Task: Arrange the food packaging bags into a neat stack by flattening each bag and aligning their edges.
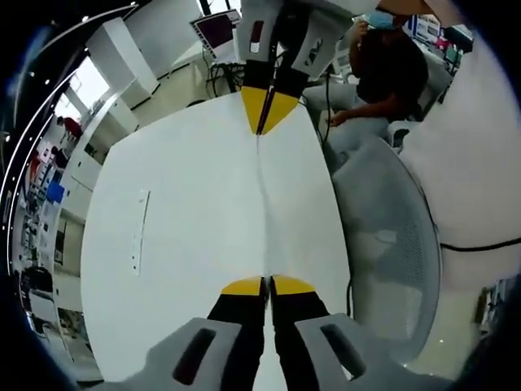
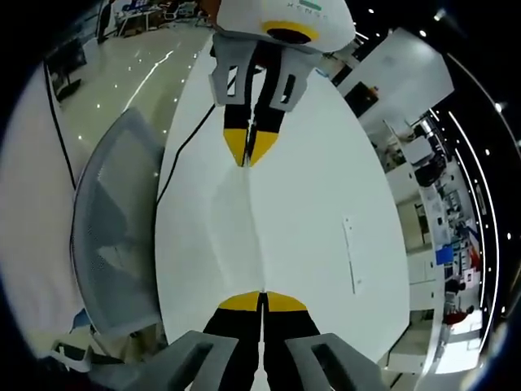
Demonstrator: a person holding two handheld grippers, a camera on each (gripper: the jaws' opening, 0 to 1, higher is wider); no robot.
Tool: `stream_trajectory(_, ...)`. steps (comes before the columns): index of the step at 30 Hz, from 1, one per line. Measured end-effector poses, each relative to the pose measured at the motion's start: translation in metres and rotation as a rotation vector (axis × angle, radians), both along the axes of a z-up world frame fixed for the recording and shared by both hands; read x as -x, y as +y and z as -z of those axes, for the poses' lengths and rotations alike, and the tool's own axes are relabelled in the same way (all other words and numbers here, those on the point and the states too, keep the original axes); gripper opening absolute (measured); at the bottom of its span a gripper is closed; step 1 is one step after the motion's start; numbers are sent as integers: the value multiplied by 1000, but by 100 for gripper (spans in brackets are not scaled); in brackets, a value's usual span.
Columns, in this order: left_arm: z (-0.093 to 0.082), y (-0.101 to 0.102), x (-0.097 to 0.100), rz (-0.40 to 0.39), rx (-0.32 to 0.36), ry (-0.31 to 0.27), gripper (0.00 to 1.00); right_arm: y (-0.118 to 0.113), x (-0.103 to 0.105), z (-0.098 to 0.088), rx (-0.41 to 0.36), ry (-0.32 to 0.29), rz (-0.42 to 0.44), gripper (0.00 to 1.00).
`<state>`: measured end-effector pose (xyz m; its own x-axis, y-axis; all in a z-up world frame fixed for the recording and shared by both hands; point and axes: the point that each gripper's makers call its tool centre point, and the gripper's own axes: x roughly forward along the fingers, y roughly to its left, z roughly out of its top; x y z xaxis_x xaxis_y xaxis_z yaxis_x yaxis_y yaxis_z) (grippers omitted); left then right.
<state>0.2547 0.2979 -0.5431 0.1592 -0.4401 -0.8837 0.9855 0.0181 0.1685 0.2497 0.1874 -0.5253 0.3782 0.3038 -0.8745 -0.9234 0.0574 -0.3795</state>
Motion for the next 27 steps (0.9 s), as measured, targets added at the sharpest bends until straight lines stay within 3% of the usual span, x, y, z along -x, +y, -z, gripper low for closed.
stream_trajectory(16, 6, 1, 4, -13, -11, 51, 0, 2, 0, 3, 3, 13, -8, 0)
stream_trajectory(27, 8, 4, 5, 2, -32, 53, 0, 5, -3, 4, 2, 18, -12, 0)
